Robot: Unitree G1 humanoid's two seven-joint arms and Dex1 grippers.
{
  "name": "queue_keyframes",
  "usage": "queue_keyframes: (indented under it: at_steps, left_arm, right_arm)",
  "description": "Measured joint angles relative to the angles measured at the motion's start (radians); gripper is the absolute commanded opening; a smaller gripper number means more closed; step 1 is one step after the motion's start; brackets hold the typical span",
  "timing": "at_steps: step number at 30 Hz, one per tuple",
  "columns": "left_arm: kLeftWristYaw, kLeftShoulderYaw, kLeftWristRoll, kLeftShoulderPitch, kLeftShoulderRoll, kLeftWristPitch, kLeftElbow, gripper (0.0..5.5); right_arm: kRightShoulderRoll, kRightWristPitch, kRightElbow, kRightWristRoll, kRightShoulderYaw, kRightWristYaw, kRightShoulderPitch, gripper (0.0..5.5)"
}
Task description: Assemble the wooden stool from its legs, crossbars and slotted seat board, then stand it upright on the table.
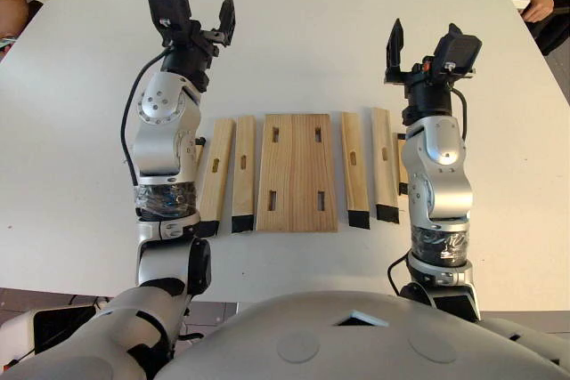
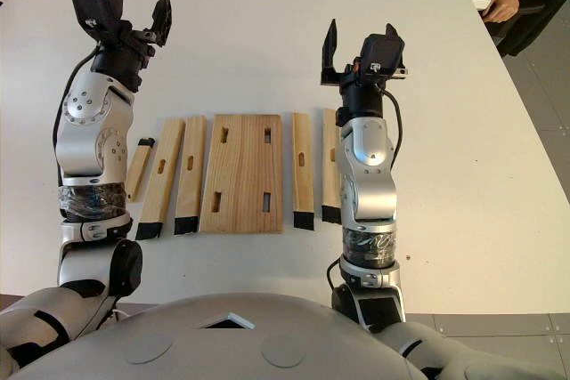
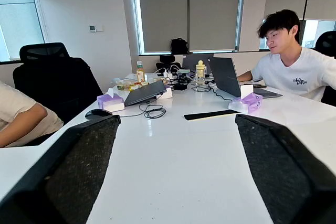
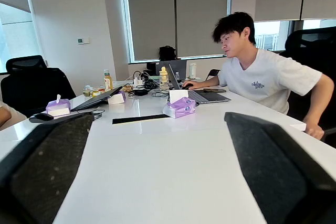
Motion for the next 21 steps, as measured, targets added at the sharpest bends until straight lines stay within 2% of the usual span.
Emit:
queue_keyframes:
  at_steps: [4, 10, 16, 21]
  left_arm:
    - [-0.014, 0.023, -0.026, 0.005, 0.015, 0.030, -0.013, 4.07]
    - [-0.021, 0.041, 0.011, 0.149, 0.092, 0.090, -0.150, 4.07]
    - [-0.008, 0.029, 0.025, 0.238, 0.087, 0.110, -0.256, 4.07]
    - [-0.031, 0.038, -0.043, 0.276, 0.078, 0.179, -0.313, 4.07]
  right_arm:
    - [0.003, 0.030, -0.018, 0.000, -0.012, 0.000, 0.016, 4.61]
    - [-0.031, 0.110, -0.076, 0.008, -0.039, 0.027, 0.022, 4.61]
    - [-0.078, 0.175, -0.095, 0.028, -0.056, 0.068, 0.011, 4.61]
    - [-0.086, 0.197, -0.113, 0.032, -0.055, 0.073, 0.012, 4.61]
